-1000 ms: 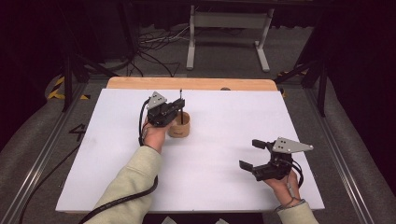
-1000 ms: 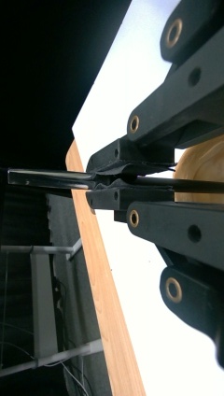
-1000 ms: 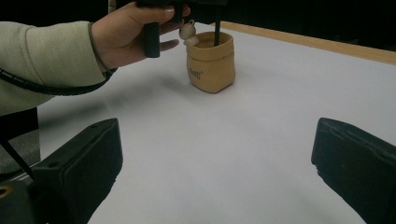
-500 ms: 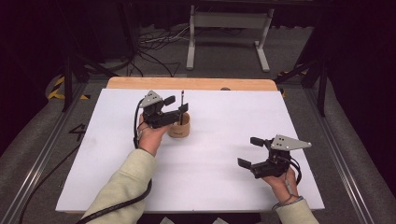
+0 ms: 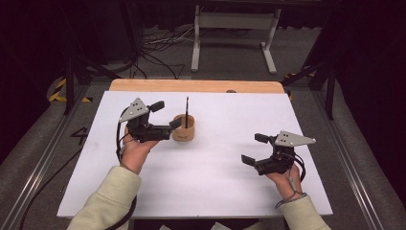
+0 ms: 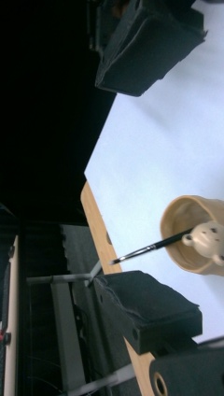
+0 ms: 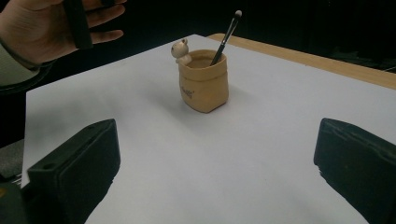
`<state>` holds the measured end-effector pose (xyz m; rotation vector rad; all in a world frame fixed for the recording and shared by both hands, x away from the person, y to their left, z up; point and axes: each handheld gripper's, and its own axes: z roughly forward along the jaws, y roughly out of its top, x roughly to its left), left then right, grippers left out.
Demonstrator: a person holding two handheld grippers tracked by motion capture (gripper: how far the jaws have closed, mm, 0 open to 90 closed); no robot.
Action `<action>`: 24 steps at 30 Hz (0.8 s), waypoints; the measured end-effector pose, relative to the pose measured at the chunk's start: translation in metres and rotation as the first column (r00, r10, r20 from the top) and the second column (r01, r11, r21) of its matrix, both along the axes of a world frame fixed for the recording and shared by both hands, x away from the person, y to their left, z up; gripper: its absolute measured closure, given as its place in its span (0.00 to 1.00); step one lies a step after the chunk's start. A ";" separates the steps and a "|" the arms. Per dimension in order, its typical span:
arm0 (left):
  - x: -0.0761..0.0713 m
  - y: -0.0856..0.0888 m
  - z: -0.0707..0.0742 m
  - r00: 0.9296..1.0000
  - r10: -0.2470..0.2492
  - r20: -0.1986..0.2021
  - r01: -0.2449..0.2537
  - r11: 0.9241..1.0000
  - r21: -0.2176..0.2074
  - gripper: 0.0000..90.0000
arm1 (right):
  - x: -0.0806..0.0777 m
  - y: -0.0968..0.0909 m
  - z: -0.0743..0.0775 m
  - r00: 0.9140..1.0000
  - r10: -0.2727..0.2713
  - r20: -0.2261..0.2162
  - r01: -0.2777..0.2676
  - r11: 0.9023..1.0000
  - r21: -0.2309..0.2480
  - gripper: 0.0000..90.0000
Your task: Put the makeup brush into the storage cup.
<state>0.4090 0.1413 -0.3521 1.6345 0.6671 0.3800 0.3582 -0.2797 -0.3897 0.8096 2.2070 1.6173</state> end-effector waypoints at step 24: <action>-0.044 0.054 -0.025 0.994 -0.065 -0.091 0.072 0.995 0.066 0.04 | -0.001 -0.019 -0.003 0.996 -0.026 0.086 0.026 1.000 -0.002 0.00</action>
